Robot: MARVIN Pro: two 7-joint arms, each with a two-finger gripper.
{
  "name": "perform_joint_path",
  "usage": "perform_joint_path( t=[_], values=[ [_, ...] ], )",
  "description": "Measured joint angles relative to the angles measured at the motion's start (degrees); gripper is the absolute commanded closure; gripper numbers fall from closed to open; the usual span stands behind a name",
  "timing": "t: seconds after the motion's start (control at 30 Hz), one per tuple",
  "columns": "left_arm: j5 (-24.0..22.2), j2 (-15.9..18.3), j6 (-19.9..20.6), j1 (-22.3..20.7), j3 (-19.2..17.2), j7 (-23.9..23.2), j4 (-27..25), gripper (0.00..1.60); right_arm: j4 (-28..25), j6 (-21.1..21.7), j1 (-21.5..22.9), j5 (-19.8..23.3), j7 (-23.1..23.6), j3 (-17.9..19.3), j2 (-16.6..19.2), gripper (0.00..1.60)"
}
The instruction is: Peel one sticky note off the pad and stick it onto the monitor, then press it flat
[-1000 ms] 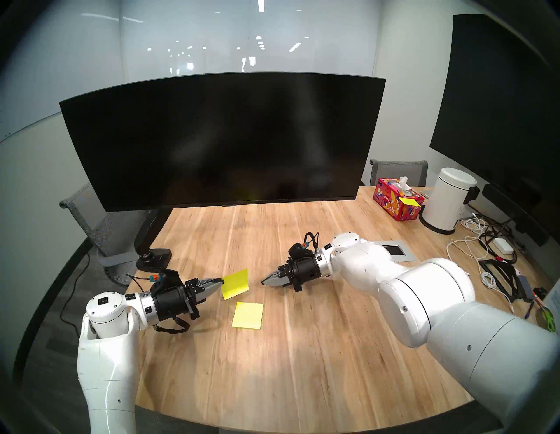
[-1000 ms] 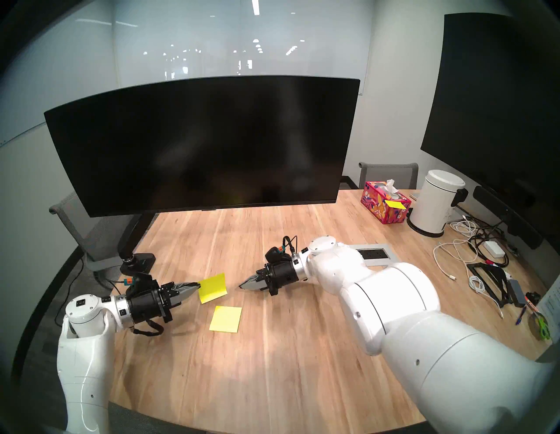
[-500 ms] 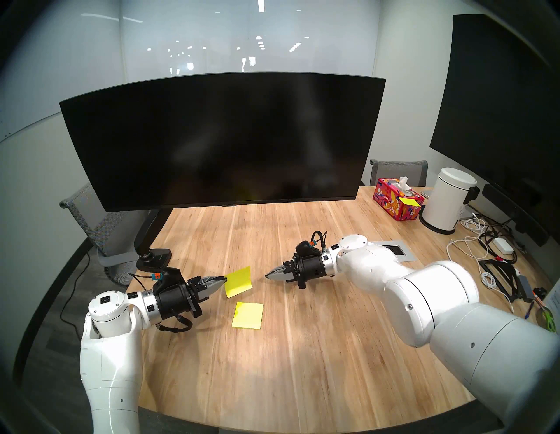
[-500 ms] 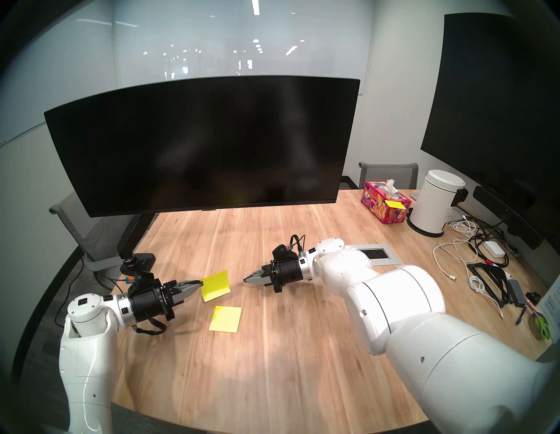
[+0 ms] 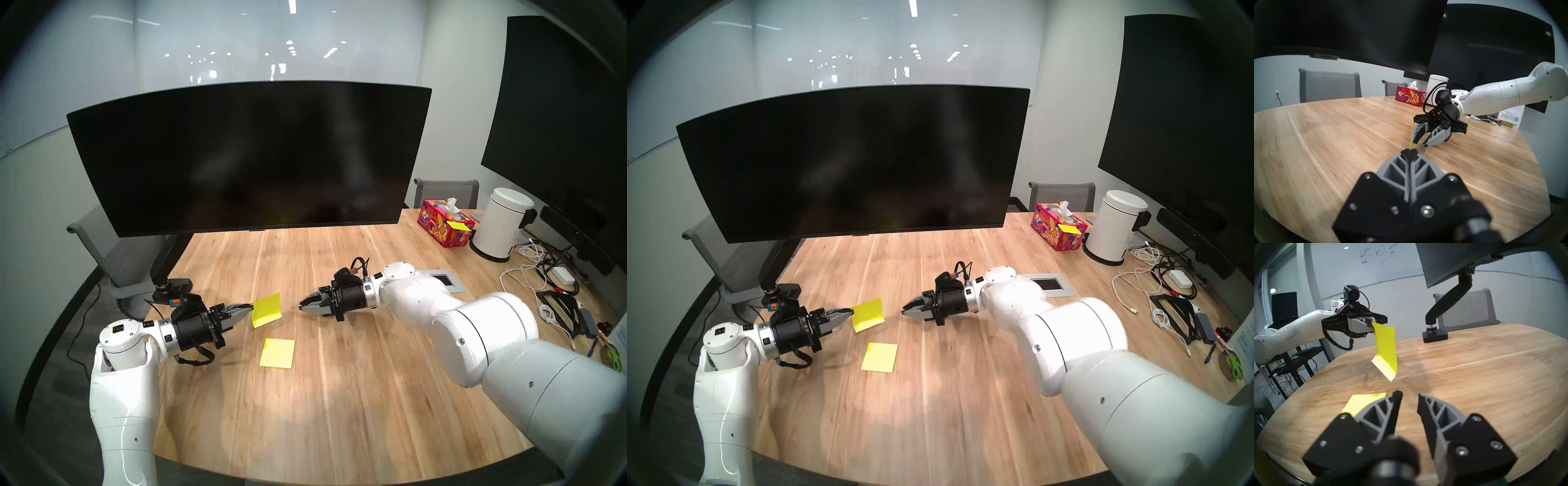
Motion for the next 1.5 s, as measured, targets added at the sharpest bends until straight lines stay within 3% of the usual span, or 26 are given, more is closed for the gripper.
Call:
perform_joint_path(
  t=[0.63, 1.1, 1.5],
  values=[
    [1.28, 2.56, 0.55, -3.51, 1.83, -1.23, 1.06, 1.6, -0.08, -1.46, 0.75, -0.16, -0.08, 0.63, -0.31, 0.0],
    [8.82, 6.46, 4.0, -8.04, 5.71, 0.03, -2.95, 1.6, 0.02, -2.64, 0.67, -0.22, -1.05, 0.82, -0.42, 0.0],
    [13.68, 10.04, 3.95, -10.68, 9.45, -1.77, -6.21, 1.6, 0.13, -3.81, 0.47, -0.22, -2.07, 0.72, -0.4, 0.0]
  ],
)
